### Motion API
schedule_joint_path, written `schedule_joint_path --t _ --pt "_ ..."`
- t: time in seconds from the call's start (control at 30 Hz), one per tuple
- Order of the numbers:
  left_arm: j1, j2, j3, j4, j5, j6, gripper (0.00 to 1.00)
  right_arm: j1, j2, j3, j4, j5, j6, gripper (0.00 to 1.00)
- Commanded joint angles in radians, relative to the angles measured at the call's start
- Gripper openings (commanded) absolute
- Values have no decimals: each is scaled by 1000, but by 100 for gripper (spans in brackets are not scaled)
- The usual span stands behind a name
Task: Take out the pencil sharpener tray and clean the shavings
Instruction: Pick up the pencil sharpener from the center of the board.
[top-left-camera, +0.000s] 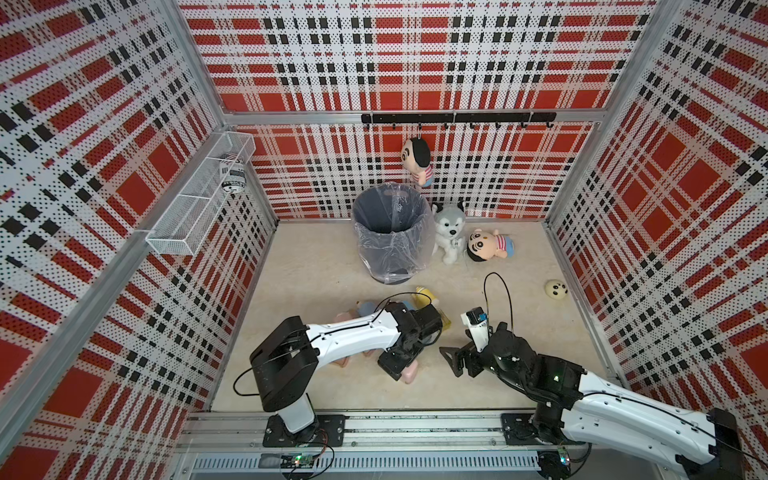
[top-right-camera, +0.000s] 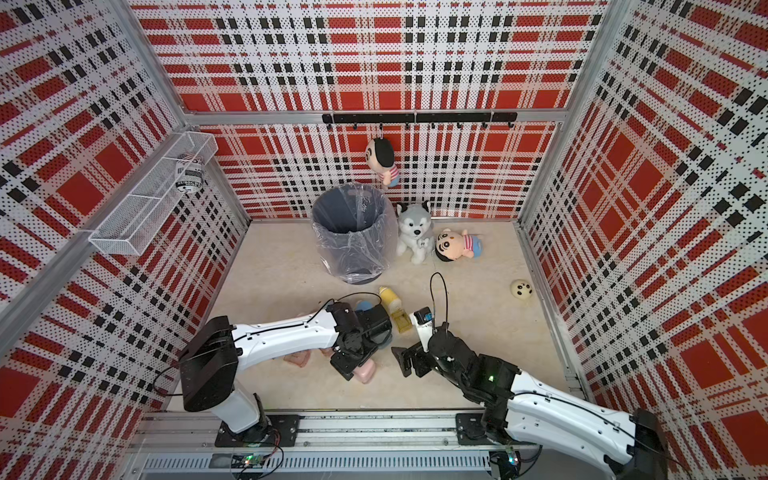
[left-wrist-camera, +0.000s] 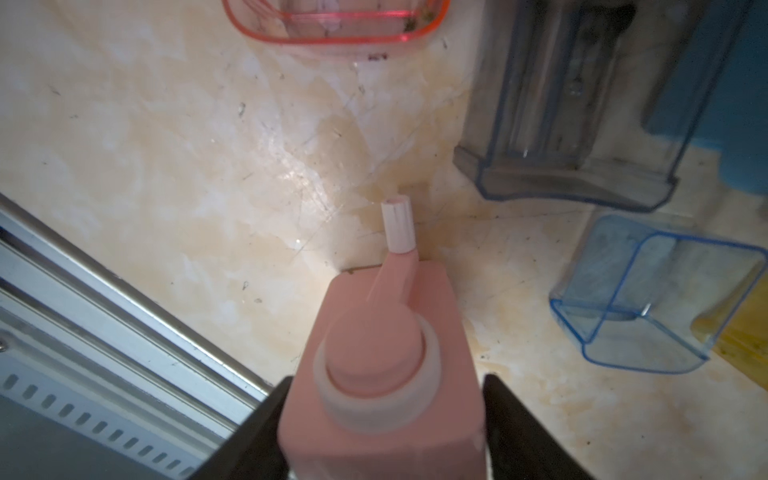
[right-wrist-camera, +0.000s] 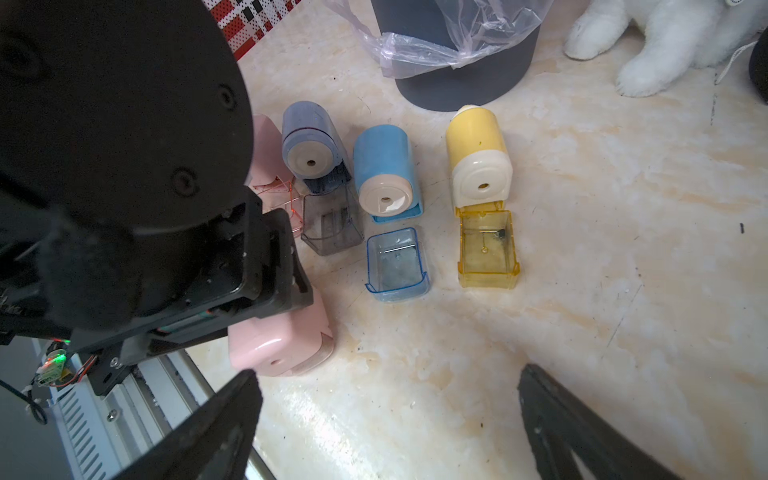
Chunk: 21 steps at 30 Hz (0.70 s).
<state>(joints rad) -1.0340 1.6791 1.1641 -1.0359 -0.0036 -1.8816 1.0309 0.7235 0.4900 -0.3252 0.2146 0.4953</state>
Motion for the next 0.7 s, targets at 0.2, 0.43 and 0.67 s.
schedule_joint_path --t 0.2,0.43,0.67 --pt "5 -45 -1 0 -13 -5 46 -6 17 -7 17 36 25 100" --pt "9 -131 -22 -35 -32 -10 46 -6 43 -5 51 5 39 100" --pt "56 -259 -47 -99 -50 30 43 43 52 -157 322 -121 -26 100"
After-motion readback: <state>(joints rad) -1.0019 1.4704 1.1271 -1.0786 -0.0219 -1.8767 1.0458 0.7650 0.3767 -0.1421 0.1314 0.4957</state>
